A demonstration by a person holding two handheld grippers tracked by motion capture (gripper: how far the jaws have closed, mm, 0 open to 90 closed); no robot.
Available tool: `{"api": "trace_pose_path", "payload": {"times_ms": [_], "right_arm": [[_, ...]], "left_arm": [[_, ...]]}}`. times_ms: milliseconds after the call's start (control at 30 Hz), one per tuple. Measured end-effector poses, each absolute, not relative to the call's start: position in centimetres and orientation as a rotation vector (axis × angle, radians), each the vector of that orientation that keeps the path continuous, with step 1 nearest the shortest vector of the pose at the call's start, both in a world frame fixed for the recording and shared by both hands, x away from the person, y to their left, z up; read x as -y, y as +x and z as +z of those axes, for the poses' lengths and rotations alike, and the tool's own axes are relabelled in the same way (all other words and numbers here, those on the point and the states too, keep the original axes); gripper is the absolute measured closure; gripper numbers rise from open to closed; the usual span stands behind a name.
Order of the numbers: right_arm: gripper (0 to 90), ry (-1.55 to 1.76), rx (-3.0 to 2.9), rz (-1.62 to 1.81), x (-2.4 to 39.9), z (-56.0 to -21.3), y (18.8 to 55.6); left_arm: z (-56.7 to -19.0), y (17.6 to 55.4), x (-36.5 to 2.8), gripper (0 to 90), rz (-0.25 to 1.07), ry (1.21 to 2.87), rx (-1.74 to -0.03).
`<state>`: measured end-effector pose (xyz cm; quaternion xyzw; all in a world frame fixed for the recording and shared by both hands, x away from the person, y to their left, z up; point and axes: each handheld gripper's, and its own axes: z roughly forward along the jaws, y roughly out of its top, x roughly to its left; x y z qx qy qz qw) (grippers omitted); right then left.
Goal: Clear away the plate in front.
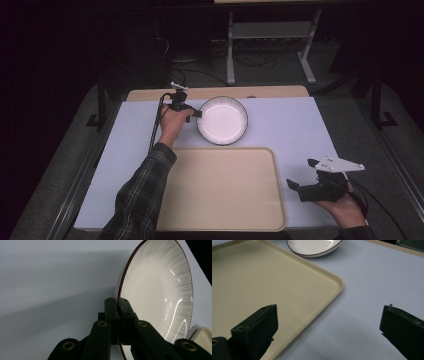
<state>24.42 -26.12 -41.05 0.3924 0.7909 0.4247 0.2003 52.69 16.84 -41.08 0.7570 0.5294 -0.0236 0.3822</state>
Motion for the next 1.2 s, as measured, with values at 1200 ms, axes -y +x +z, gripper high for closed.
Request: {"api": "trace_pose_path", "payload": {"times_ms": [1200], "right_arm": [[0.9, 1.095, -2.217, 1.173, 26.1, -41.3, 24.5]], "left_arm": [[-36.6, 46.6, -22.1, 86.5, -0.006, 1.919, -1.257]]}}
